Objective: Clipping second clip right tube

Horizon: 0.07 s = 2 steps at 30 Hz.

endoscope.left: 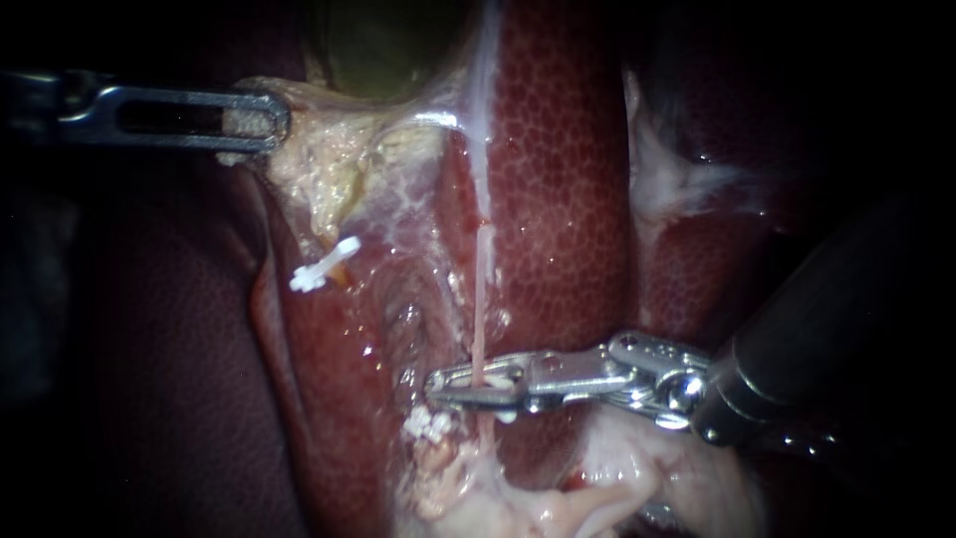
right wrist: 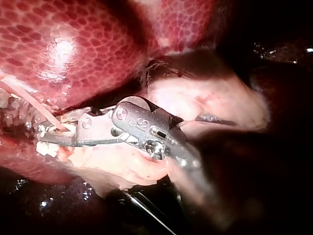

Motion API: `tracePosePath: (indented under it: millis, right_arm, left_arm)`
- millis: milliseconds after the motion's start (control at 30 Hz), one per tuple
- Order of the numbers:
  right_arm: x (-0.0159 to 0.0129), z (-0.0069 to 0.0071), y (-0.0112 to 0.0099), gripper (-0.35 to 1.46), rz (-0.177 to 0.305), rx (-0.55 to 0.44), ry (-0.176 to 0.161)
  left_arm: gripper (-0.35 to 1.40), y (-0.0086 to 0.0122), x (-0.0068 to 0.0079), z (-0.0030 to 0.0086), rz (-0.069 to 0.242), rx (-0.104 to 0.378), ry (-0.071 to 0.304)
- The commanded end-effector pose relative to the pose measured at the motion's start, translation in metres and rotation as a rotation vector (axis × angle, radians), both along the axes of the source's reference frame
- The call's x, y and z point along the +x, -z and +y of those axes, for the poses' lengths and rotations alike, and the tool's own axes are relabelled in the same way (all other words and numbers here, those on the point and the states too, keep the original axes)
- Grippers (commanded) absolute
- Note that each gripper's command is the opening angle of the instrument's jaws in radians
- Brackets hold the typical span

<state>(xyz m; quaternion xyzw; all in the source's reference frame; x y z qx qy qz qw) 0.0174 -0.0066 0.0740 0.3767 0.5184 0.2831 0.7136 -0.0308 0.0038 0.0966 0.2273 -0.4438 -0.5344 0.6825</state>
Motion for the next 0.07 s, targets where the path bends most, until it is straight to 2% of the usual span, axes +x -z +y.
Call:
tracePosePath:
  millis: [33, 67]
  right_arm:
    - [-0.0001, 0.0000, -0.0001, -0.35, 0.000, 0.000, 0.000]
    - [-0.0001, 0.0001, -0.0002, -0.35, 0.002, 0.001, 0.003]
  left_arm:
    - [-0.35, 0.0000, 0.0000, 0.0000, 0.000, 0.000, 0.000]
    - [-0.35, 0.0000, 0.0000, 0.0000, 0.000, 0.000, 0.000]
